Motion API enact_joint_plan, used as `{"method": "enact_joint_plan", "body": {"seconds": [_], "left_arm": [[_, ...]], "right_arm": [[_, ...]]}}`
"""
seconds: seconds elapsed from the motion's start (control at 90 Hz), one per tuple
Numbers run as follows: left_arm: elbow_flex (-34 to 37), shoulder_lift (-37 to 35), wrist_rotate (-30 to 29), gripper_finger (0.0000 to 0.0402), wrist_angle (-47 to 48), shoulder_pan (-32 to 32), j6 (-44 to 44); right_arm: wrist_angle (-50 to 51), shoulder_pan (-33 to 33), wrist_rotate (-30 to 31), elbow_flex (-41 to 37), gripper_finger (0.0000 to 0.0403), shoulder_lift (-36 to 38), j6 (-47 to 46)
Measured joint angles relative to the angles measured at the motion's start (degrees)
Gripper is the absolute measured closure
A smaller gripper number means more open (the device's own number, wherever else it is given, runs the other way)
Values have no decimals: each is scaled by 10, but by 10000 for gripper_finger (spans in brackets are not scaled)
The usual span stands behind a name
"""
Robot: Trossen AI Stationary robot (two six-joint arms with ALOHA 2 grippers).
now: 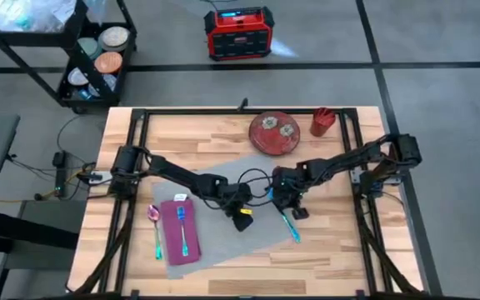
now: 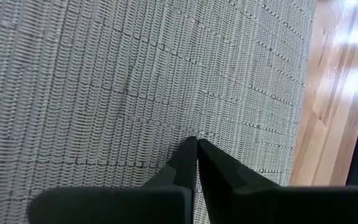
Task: Set table place
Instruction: Put the blue table knife on the gray table mat
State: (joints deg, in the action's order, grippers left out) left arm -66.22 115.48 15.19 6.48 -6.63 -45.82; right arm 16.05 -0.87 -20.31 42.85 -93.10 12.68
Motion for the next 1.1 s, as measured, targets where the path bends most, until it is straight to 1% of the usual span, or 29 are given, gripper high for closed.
{"method": "enact_joint_plan", "body": {"seconds": [0.122, 0.244, 0.344, 0.444, 0.6, 0.833, 0.967, 1.1], "left_arm": [[0, 0, 0, 402, -2, 0, -3], [0, 0, 1, 402, -5, 0, -7], [0, 0, 0, 402, -8, 0, -7], [0, 1, -2, 402, -14, -1, -7], [0, 1, -2, 402, -13, -1, 0], [0, 1, -1, 402, -12, -1, 27], [0, 1, -1, 402, -12, -1, 29], [0, 1, 1, 402, -11, -1, 29]], "right_arm": [[-16, -12, 1, 1, 403, 0, 17], [13, -14, 0, 13, 403, 0, 18], [52, 18, -2, 15, 403, 5, 13], [70, 52, -4, 15, 403, 5, -7], [64, 76, -3, 15, 403, 6, -26], [64, 116, 18, 15, 403, 21, -58], [41, 126, 18, 14, 403, 20, -64], [4, 125, 14, -6, 403, 20, -77]]}}
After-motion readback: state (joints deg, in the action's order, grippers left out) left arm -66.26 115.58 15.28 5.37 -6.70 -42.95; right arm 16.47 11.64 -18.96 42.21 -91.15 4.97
